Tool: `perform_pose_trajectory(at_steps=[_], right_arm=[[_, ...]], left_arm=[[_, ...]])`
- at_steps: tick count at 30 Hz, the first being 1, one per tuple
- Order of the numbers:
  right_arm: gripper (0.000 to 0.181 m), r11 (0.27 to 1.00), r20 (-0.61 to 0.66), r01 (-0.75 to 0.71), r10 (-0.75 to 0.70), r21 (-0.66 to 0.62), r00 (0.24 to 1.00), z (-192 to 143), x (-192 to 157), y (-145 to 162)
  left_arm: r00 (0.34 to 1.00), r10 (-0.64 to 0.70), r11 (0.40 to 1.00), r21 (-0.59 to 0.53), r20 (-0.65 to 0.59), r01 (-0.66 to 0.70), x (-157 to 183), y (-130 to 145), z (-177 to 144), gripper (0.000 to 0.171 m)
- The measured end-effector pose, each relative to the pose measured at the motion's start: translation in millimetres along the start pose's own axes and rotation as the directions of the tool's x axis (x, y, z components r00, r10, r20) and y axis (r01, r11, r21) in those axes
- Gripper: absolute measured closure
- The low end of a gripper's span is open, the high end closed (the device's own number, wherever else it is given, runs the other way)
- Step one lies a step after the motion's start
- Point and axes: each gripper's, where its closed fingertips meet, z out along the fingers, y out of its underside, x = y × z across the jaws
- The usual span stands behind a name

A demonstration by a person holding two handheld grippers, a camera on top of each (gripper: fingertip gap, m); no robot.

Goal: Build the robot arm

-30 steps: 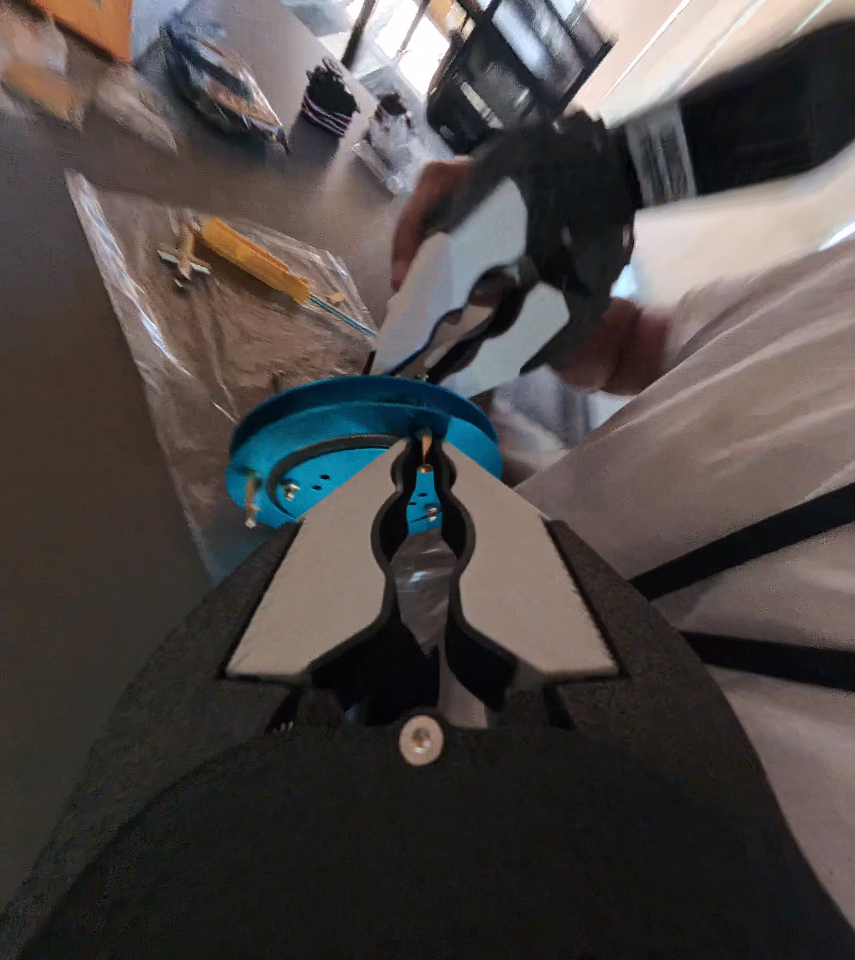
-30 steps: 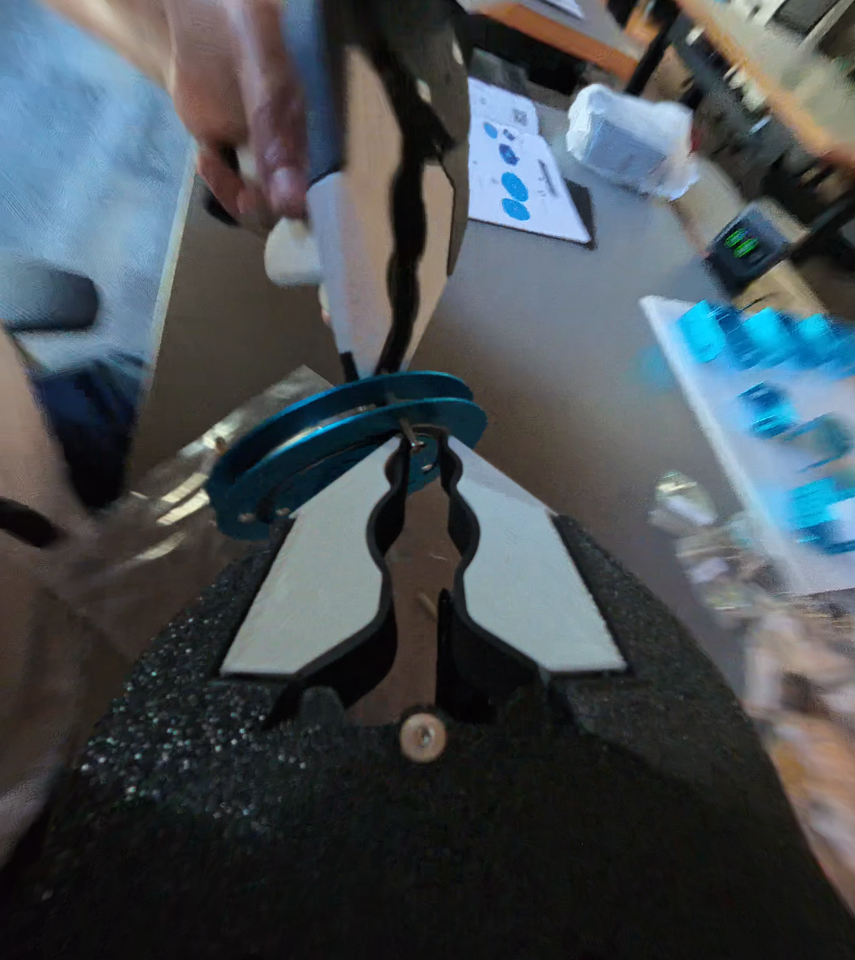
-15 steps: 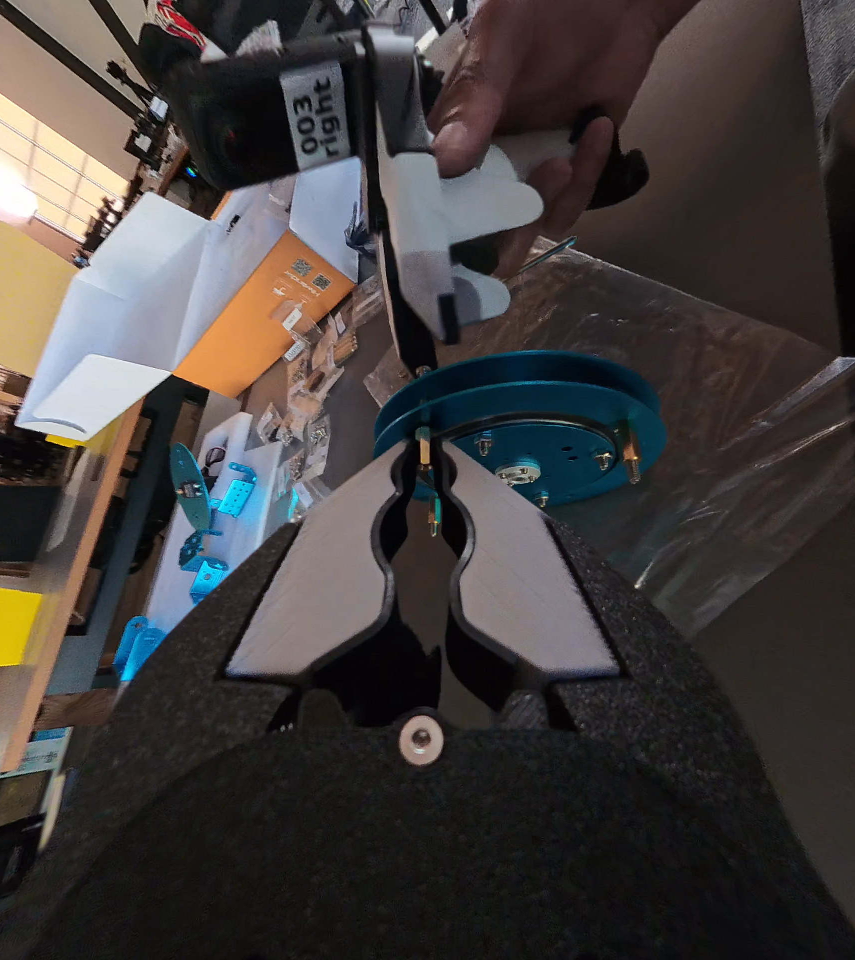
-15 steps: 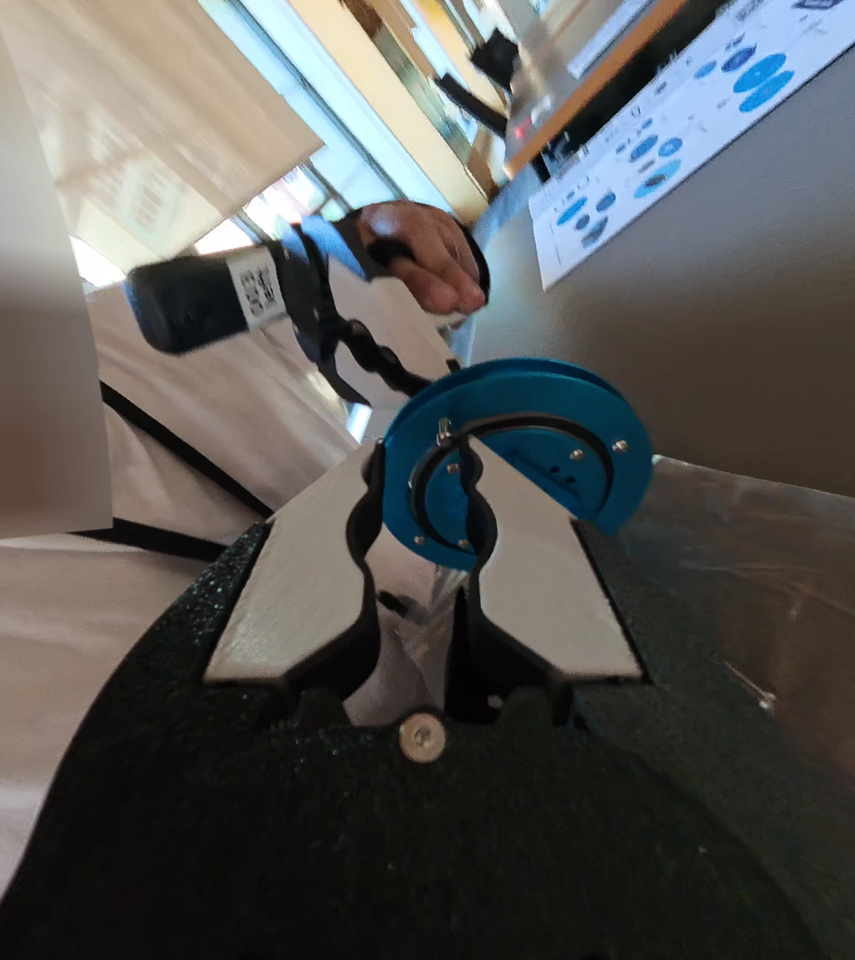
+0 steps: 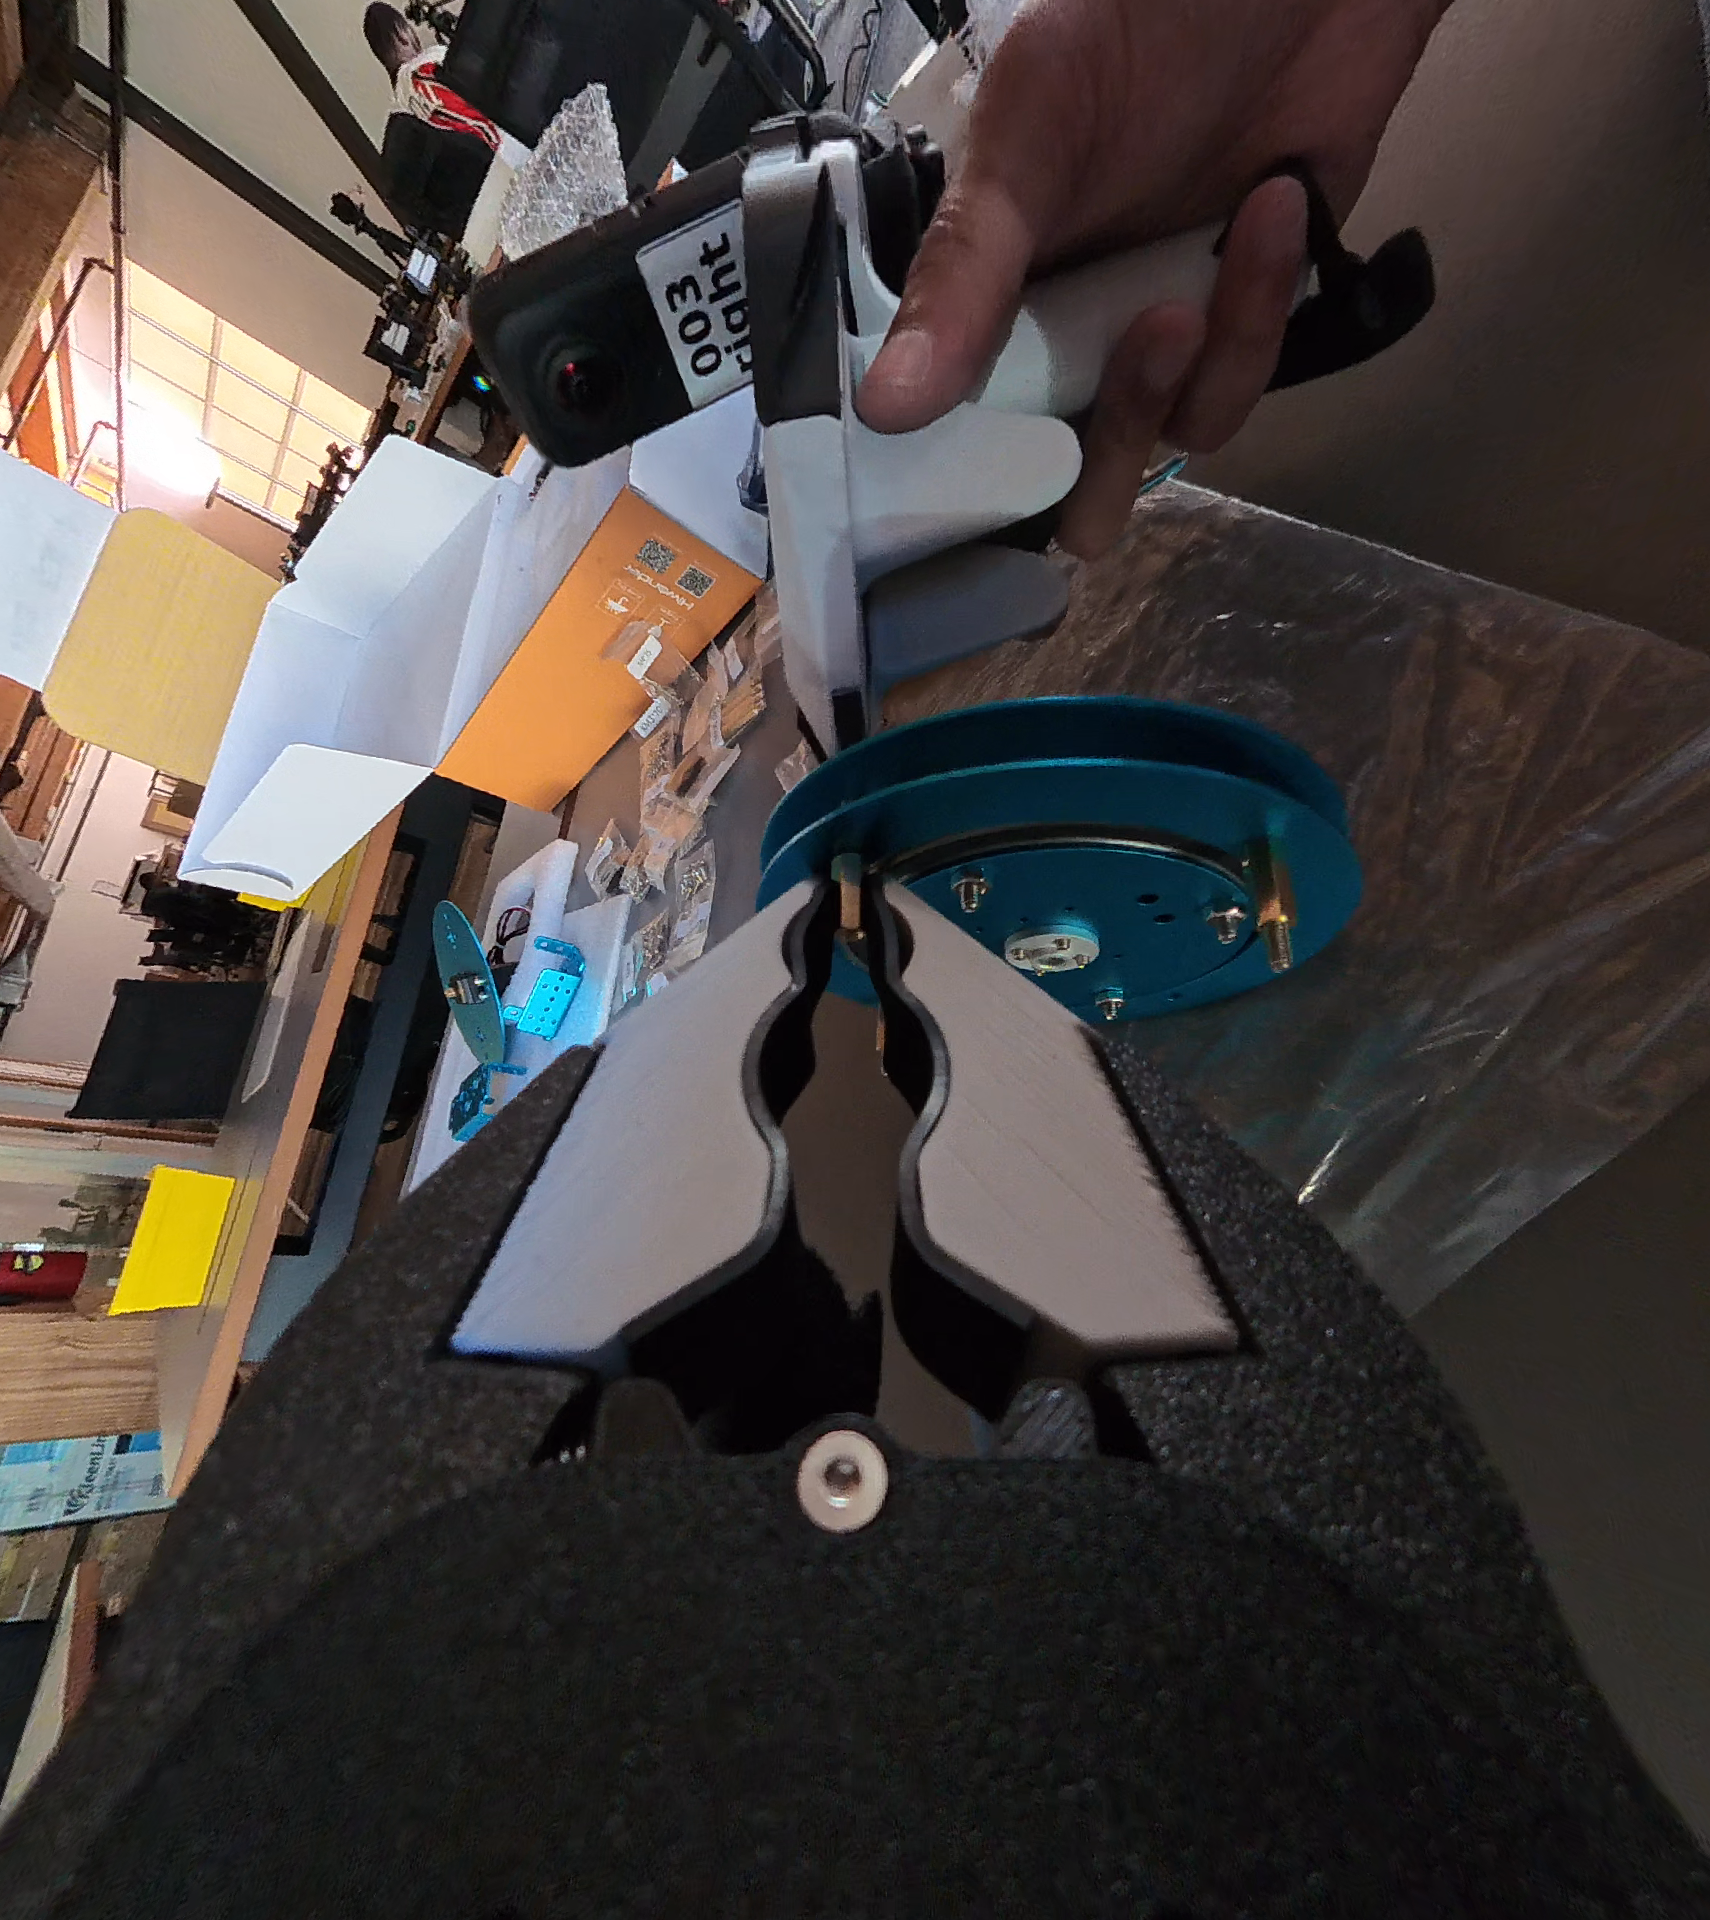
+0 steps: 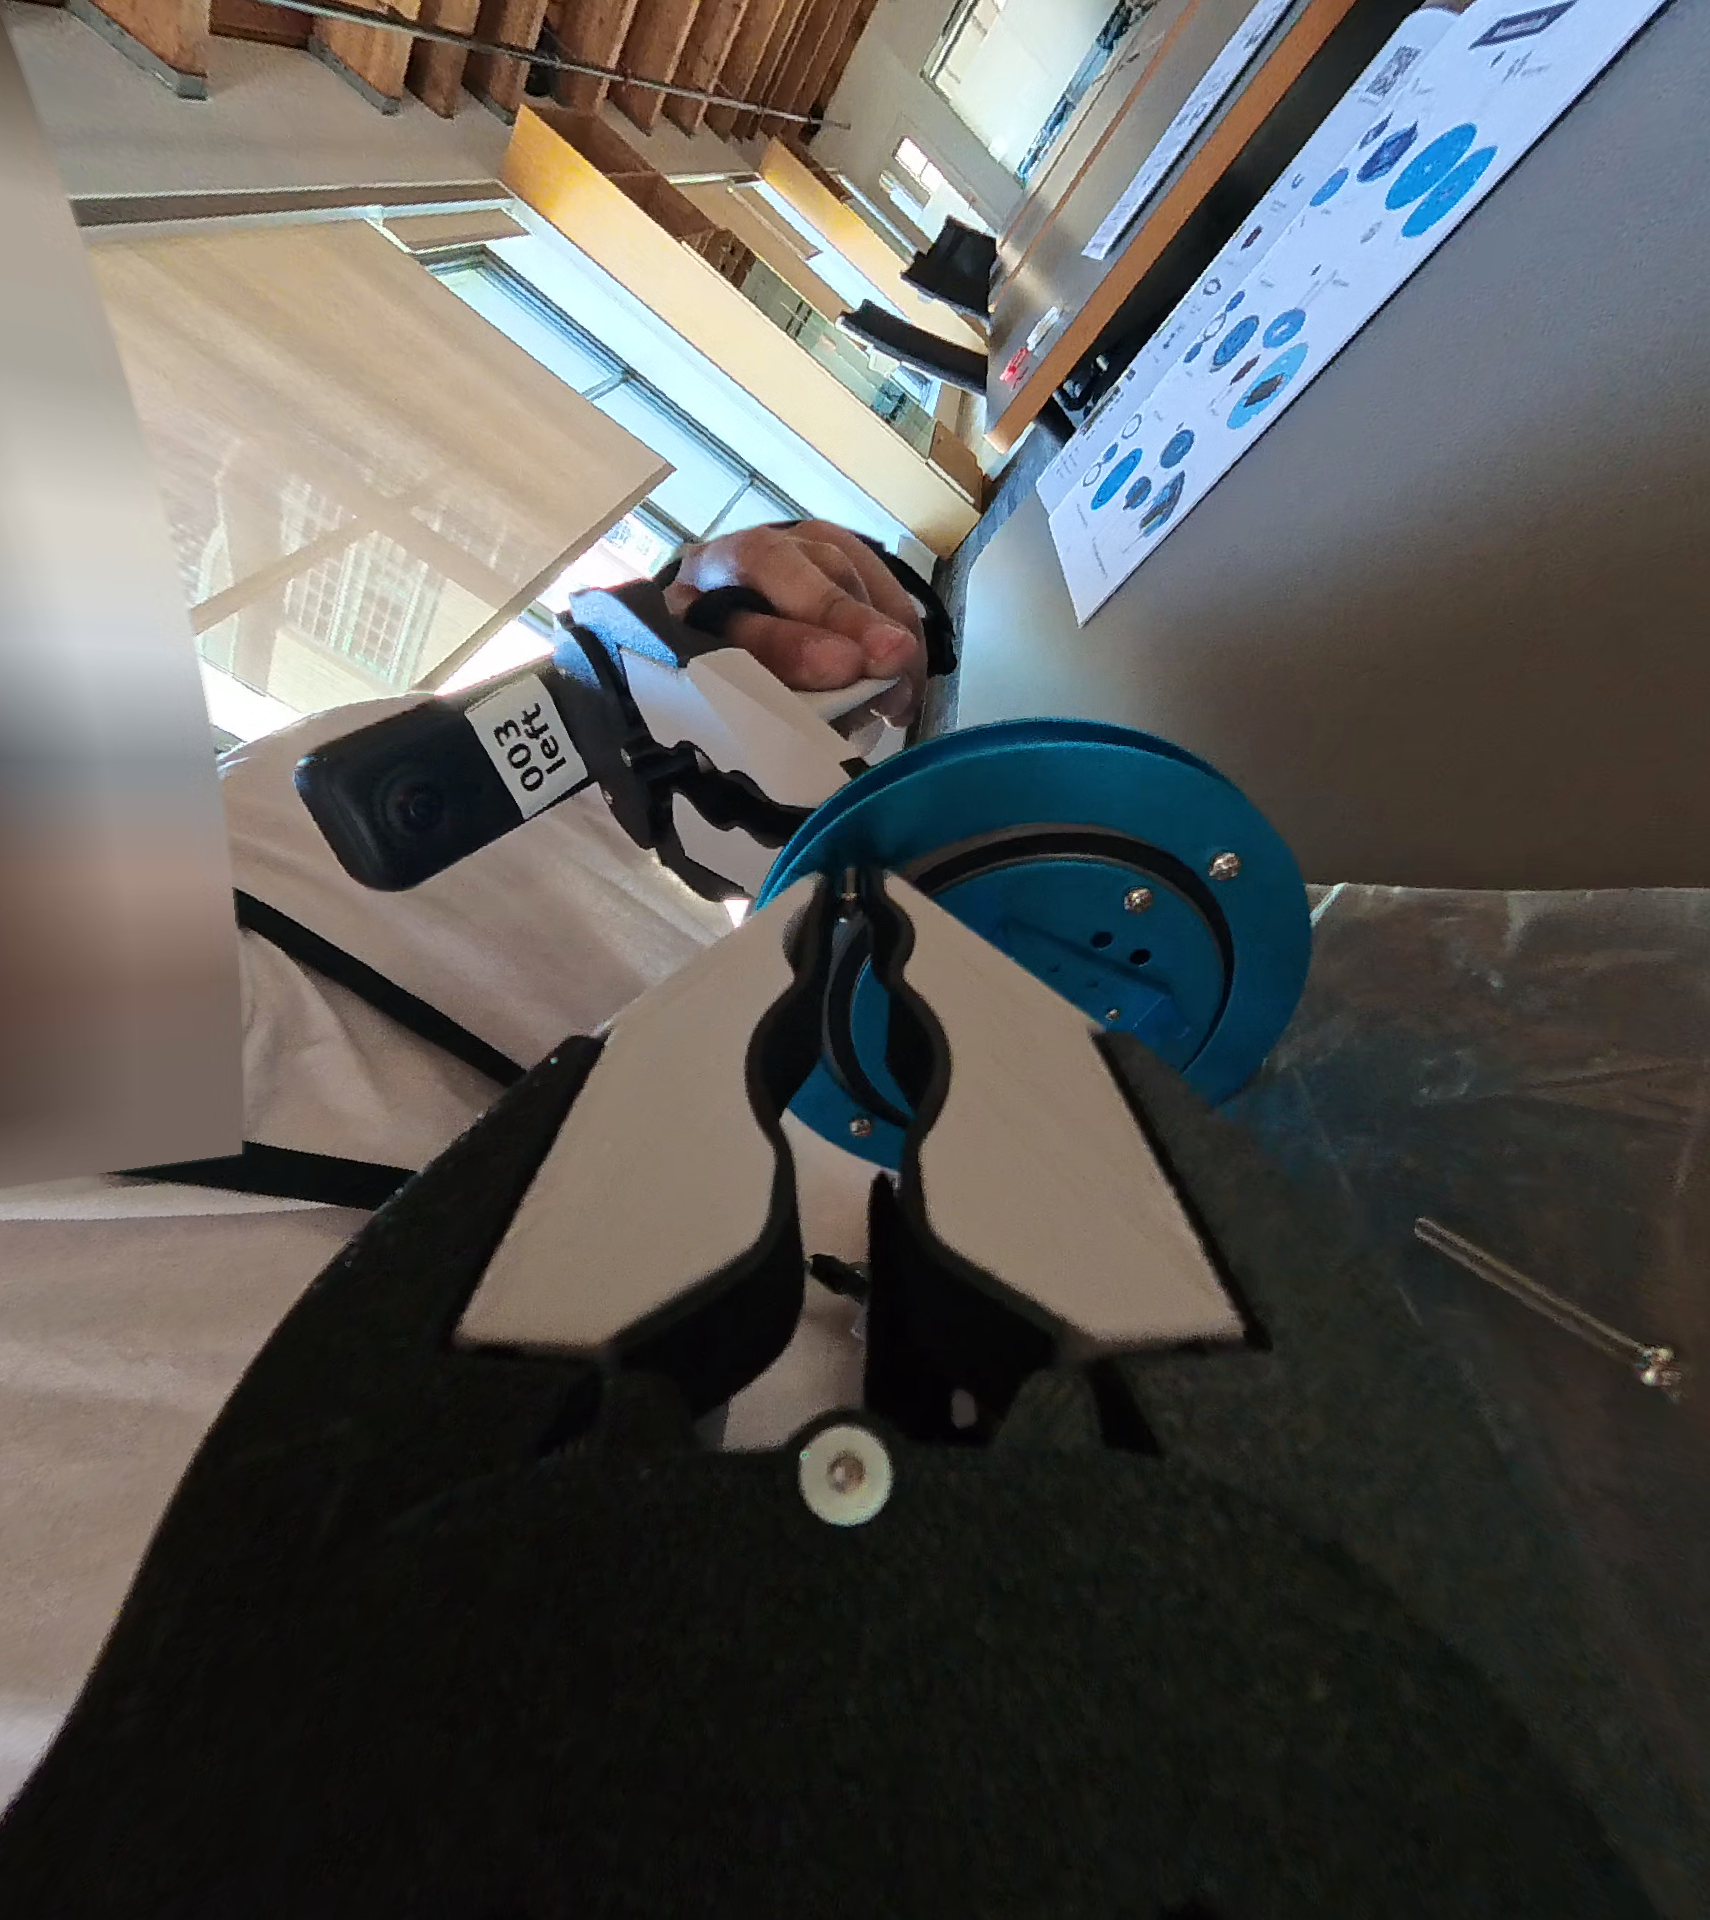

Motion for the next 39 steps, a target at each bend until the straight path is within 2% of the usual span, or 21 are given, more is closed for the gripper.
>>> perform_pose_trajectory(at_steps=[3,5,6,7,9,10,11,13,14,15,17,18,19,21,24,26,28,31,34,36,39], right_arm=[[0.178,0.992,-0.084,0.128,-0.129,-0.021,0.988,0.8,1.2,-0.4],[0.178,0.957,-0.146,0.281,-0.288,-0.066,0.946,2.0,1.1,0.8],[0.179,0.922,-0.175,0.374,-0.387,-0.102,0.905,2.7,0.4,1.8],[0.178,0.864,-0.205,0.481,-0.503,-0.151,0.840,3.1,0.1,2.7],[0.178,0.720,-0.240,0.641,-0.694,-0.268,0.679,3.8,-0.1,2.4],[0.179,0.602,-0.232,0.731,-0.798,-0.322,0.556,4.4,-2.6,2.5],[0.179,0.423,-0.197,0.818,-0.906,-0.391,0.375,4.8,-4.8,5.5],[0.179,0.144,-0.123,0.840,-0.988,-0.523,0.093,5.5,-2.5,10.5],[0.179,0.027,-0.087,0.831,-0.996,-0.556,-0.026,5.0,-2.3,10.9],[0.180,-0.062,-0.050,0.818,-0.993,-0.572,-0.110,4.5,-2.4,11.6],[0.179,-0.163,-0.006,0.789,-0.978,-0.592,-0.207,2.6,-2.0,10.9],[0.178,-0.132,-0.012,0.796,-0.985,-0.590,-0.172,1.9,-1.4,10.5],[0.178,-0.016,-0.050,0.820,-0.997,-0.572,-0.055,1.6,-0.7,9.4],[0.176,0.338,-0.148,0.805,-0.941,-0.487,0.305,0.3,0.6,7.1],[0.163,0.785,-0.207,0.570,-0.616,-0.243,0.760,-1.9,-2.1,1.3],[0.155,0.940,-0.136,0.312,-0.330,-0.139,0.934,-5.2,-3.5,5.2],[0.162,0.975,-0.091,0.190,-0.200,-0.113,0.975,-6.2,-7.1,9.7],[0.163,0.893,-0.172,0.347,-0.404,-0.286,0.898,-7.2,-5.9,17.5],[0.176,0.723,-0.237,0.469,-0.640,-0.507,0.731,-12.5,2.1,16.4],[0.177,0.654,-0.197,0.452,-0.674,-0.607,0.712,-16.0,1.7,20.3],[0.178,0.617,-0.163,0.384,-0.646,-0.687,0.746,-19.6,1.6,24.4]], left_arm=[[0.999,-0.043,0.999,-0.001,-0.021,0.043,0.4,0.3,-0.8,0.167],[0.956,-0.250,0.968,-0.003,-0.152,0.252,2.8,-0.3,-2.3,0.167],[0.888,-0.388,0.919,-0.022,-0.246,0.395,4.7,-1.2,-3.3,0.167],[0.786,-0.519,0.844,-0.057,-0.337,0.533,6.4,-2.2,-4.3,0.167],[0.491,-0.719,0.637,-0.183,-0.493,0.749,9.0,-4.5,-6.5,0.167],[0.293,-0.775,0.506,-0.273,-0.559,0.818,11.1,-7.8,-9.0,0.167],[0.076,-0.795,0.370,-0.383,-0.601,0.846,14.0,-11.2,-12.5,0.168],[-0.295,-0.747,0.138,-0.573,-0.596,0.808,17.6,-13.7,-15.7,0.169],[-0.414,-0.698,0.067,-0.628,-0.584,0.775,17.8,-15.7,-17.1,0.169],[-0.456,-0.671,0.050,-0.650,-0.584,0.759,19.1,-17.6,-18.0,0.169],[-0.379,-0.694,0.110,-0.611,-0.612,0.784,20.1,-19.2,-17.4,0.169],[-0.297,-0.717,0.167,-0.570,-0.630,0.805,20.1,-19.1,-16.4,0.169],[-0.189,-0.739,0.239,-0.513,-0.647,0.825,19.3,-17.9,-14.7,0.169],[0.072,-0.752,0.408,-0.377,-0.655,0.831,17.4,-15.1,-11.2,0.168],[0.495,-0.664,0.670,-0.153,-0.561,0.726,13.1,-10.1,-4.8,0.167],[0.758,-0.498,0.842,-0.025,-0.421,0.540,11.1,-7.3,-1.7,0.167],[0.924,-0.280,0.953,0.039,-0.262,0.300,9.2,-6.5,0.6,0.167],[0.994,-0.022,0.998,0.063,-0.108,0.028,9.1,-11.1,3.6,0.167],[0.974,0.224,0.973,0.052,0.030,-0.225,7.6,-14.2,8.1,0.167],[0.932,0.352,0.934,0.032,0.091,-0.356,7.9,-17.1,9.8,0.167],[0.871,0.470,0.880,0.002,0.146,-0.475,7.3,-18.7,12.1,0.167]])
